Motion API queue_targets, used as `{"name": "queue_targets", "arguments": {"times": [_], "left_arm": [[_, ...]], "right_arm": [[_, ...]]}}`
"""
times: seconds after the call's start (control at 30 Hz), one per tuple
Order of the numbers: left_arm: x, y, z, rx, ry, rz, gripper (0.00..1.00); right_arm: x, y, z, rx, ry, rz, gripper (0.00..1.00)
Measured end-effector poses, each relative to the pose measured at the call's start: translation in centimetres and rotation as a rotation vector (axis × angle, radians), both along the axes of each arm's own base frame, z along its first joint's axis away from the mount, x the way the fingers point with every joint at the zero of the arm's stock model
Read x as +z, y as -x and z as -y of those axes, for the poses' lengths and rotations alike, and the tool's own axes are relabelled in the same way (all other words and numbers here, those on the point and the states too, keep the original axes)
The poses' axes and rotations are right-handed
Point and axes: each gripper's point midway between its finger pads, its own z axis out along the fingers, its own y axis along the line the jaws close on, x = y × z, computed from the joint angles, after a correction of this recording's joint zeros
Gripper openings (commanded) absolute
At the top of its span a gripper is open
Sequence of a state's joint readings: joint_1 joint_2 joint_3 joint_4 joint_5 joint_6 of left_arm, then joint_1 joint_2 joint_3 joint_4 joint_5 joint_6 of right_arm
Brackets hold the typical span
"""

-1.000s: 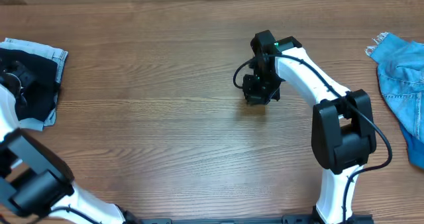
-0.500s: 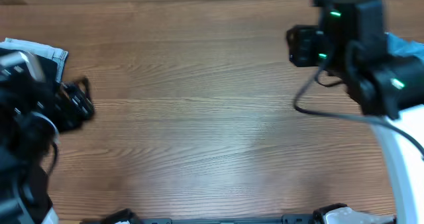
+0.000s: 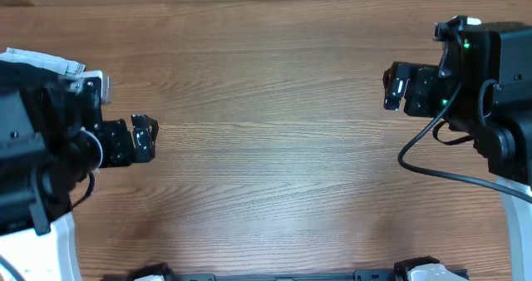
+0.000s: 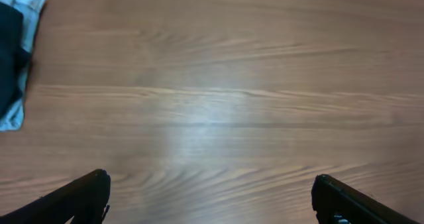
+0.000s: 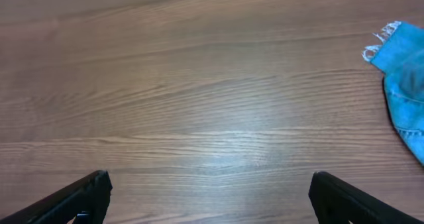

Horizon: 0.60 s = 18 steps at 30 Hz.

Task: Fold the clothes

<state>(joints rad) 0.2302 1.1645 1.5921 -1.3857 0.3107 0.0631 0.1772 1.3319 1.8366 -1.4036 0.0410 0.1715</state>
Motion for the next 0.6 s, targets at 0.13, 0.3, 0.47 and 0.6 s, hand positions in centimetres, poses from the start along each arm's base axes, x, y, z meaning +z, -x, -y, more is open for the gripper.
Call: {"name": "queue_targets", "arguments": {"times": [0.13, 0.3, 0.47, 0.6], "left_arm": [[-1.6, -1.3, -0.3, 0.000, 0.016, -0.068, 1.00], [-4.0, -3.0, -0.7, 0.001, 0.036, -0.159, 1.00], [-6.8, -4.5, -1.1, 0.002, 0.057, -0.261, 1.00], [-9.3, -5.5, -1.4, 0.002, 0.076, -0.344, 1.00]], "right_arm": [[0.0, 0.0, 0.0, 0.001, 0.000, -0.001, 1.00], [0.0, 0.0, 0.0, 0.000, 0.001, -0.002, 1.00], [-0.6, 0.7, 0.1, 0.001, 0.008, -0.038, 1.00], [0.2, -0.5, 0.2, -0.004, 0.019, 0.017, 1.00]]}}
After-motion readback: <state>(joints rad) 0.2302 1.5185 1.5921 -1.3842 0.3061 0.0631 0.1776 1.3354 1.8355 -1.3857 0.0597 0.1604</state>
